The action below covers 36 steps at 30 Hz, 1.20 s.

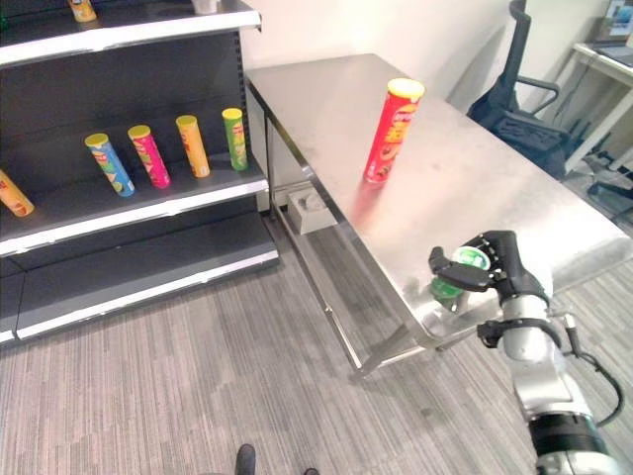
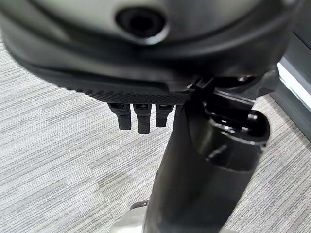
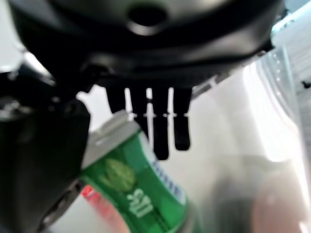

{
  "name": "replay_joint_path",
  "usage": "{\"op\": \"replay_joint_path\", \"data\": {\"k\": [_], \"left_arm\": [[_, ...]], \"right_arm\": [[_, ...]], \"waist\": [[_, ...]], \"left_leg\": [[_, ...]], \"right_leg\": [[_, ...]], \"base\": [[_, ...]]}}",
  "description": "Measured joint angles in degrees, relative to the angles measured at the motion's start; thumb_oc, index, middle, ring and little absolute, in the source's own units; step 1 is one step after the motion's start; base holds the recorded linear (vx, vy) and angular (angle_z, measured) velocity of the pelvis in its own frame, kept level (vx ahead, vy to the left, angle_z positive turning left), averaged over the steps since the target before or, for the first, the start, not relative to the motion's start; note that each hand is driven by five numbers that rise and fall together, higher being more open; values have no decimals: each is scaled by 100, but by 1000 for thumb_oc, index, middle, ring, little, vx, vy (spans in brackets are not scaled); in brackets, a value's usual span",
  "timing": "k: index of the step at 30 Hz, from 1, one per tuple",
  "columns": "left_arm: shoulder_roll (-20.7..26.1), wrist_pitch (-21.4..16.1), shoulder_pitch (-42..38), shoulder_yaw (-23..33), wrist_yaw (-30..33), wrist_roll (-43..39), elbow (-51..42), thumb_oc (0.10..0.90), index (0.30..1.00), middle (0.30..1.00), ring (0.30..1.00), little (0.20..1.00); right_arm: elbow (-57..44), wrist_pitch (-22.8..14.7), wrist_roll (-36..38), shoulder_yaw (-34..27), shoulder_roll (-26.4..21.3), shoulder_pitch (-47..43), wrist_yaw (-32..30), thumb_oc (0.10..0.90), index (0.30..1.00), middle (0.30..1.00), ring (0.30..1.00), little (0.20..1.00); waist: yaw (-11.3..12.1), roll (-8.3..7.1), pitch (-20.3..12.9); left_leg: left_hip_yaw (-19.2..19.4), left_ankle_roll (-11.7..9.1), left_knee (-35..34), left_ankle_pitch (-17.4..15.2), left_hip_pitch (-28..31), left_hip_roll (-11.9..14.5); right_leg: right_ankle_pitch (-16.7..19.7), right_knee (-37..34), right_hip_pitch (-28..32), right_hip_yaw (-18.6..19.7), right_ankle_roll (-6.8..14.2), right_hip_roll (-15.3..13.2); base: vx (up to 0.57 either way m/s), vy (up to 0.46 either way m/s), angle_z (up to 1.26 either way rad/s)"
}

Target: Put the goods on the table back onto the shelves and tidy them up.

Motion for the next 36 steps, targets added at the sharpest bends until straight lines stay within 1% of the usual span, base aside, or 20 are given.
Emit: {"op": "replay_joint_path", "data": {"k": [4,10,12,14,18,20,22,25,27,30,36], "left_arm": [[0,2,-30,0,6,2,-48,800,900,900,900,900],[5,5,-46,0,7,3,-161,800,900,900,900,900],[5,5,-50,0,6,2,-165,800,900,900,900,900],[5,5,-52,-5,4,3,-164,800,900,900,900,900],[5,5,-64,-6,-7,2,-170,800,900,900,900,900],[10,5,-56,-6,-9,3,-205,800,900,900,900,900],[31,5,-58,-7,-12,3,-228,800,900,900,900,900],[64,5,-48,-10,-20,3,-268,800,900,900,900,900],[100,5,-51,-9,-20,3,-264,800,900,900,900,900],[137,4,-57,-10,-23,4,-265,800,900,900,900,900],[163,4,-60,-11,-27,5,-255,800,900,900,900,900]], "right_arm": [[-189,51,-31,-258,-17,188,-88,400,300,300,300,300],[-413,81,-40,-593,-259,348,-151,400,300,300,300,300],[-472,82,-39,-596,-380,348,-154,400,300,300,300,300],[-530,82,-4,-596,-512,346,-151,400,300,300,300,300],[-857,76,132,-594,-1039,333,-69,400,300,300,300,300],[-1084,-9,318,-595,-1260,275,3,400,300,300,300,300],[-1180,-145,391,-595,-1344,169,60,400,300,300,300,300],[-1359,-200,497,-595,-1538,91,176,400,300,300,300,300],[-1429,-299,554,-595,-1557,-1,199,400,300,300,300,300],[-1465,-330,642,-595,-1558,-89,234,400,300,300,300,300],[-1468,-342,769,-593,-1558,-188,272,400,300,300,300,300]], "waist": [[-32,2,0],[-80,10,-3],[-130,10,-3],[-151,10,-3],[-160,-6,9],[-160,-14,15],[-156,-43,32],[-139,-72,48],[-135,-132,78],[-137,-188,105],[-129,-228,121]], "left_leg": [[-38,9,25,12,13,1],[-45,7,25,12,39,6],[-45,6,25,12,49,8],[-41,6,25,12,54,9],[-46,4,26,12,77,14],[-54,-1,25,15,100,18],[-55,-6,25,16,119,30],[-58,-40,24,-1,118,43],[-59,-44,24,1,126,57],[-62,-27,26,25,129,68],[-73,-43,25,34,182,89]], "right_leg": [[-18,0,17,-10,-3,6],[-38,0,42,-14,6,13],[-38,0,52,-14,6,16],[-38,-1,55,-12,6,17],[-38,-1,79,-13,5,22],[-41,0,106,-14,1,30],[-43,0,132,-16,-3,43],[-44,1,135,-19,-4,57],[-43,1,147,-19,-5,70],[-42,2,150,-21,-6,82],[-41,39,207,-30,-8,100]], "base": [[-3,-43,3],[-4,-43,0],[-18,-52,-1],[-10,-42,-1],[-2,-61,1],[-2,-46,3],[-2,-48,3],[-4,-49,2],[-3,-43,0],[-1,-36,0],[0,0,0]]}}
